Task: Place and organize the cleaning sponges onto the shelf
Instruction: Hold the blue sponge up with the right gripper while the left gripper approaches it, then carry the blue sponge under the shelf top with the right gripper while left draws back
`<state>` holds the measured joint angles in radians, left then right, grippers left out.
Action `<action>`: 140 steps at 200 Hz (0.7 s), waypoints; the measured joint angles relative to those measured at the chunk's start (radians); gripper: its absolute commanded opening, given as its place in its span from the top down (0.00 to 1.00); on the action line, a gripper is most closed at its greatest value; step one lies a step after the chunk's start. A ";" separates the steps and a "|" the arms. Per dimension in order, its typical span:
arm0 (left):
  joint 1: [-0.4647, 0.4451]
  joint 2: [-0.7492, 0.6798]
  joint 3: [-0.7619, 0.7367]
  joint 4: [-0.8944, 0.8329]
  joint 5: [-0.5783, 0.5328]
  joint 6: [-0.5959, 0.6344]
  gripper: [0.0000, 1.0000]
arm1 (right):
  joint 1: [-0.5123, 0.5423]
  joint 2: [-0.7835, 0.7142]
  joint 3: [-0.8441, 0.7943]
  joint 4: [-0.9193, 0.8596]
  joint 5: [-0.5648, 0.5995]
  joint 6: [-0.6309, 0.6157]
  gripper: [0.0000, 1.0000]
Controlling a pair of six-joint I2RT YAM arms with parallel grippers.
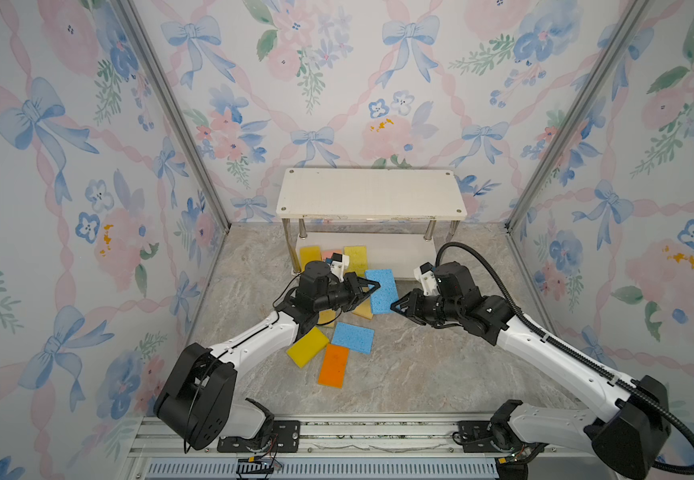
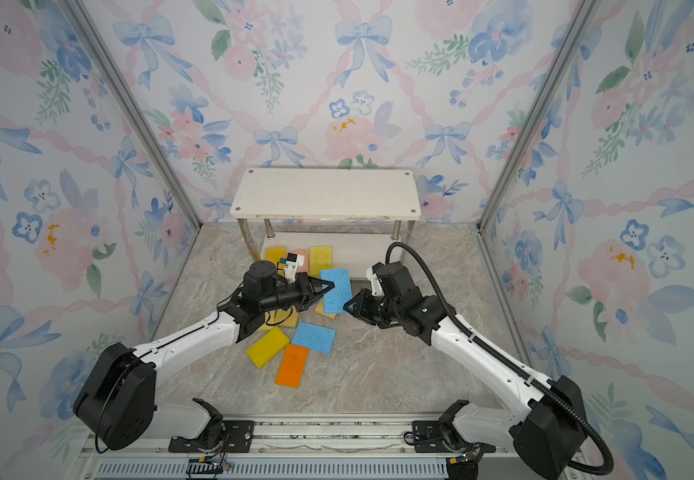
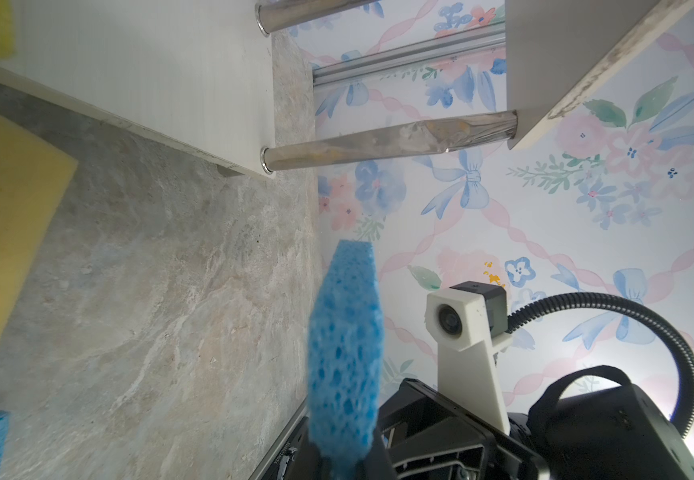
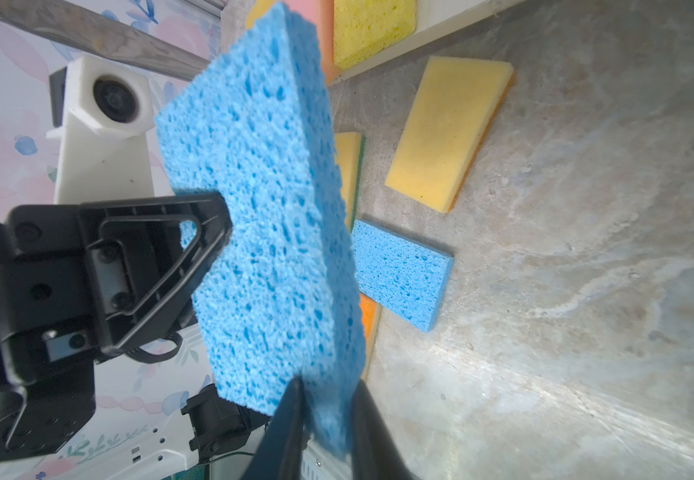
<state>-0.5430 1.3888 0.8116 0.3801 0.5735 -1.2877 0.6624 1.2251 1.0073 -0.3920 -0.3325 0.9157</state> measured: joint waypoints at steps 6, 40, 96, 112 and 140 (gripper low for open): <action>0.000 0.000 0.000 0.000 0.001 0.000 0.89 | 0.002 0.000 0.000 0.000 0.005 0.001 0.82; 0.008 -0.011 -0.002 -0.015 0.010 0.013 0.45 | 0.009 -0.018 -0.003 -0.008 0.037 0.002 0.85; 0.168 -0.282 -0.066 -0.348 -0.116 0.146 0.17 | -0.015 -0.027 0.012 -0.063 0.097 0.000 0.86; 0.215 -0.389 -0.133 -0.420 -0.148 0.169 0.16 | -0.030 0.006 0.039 -0.068 0.120 -0.008 0.86; 0.261 -0.475 -0.187 -0.570 -0.168 0.220 0.13 | -0.062 0.072 0.087 -0.059 0.163 -0.024 0.87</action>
<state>-0.2817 0.9134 0.6247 -0.1902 0.4057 -1.0672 0.6003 1.2968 1.0946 -0.4511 -0.1696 0.8917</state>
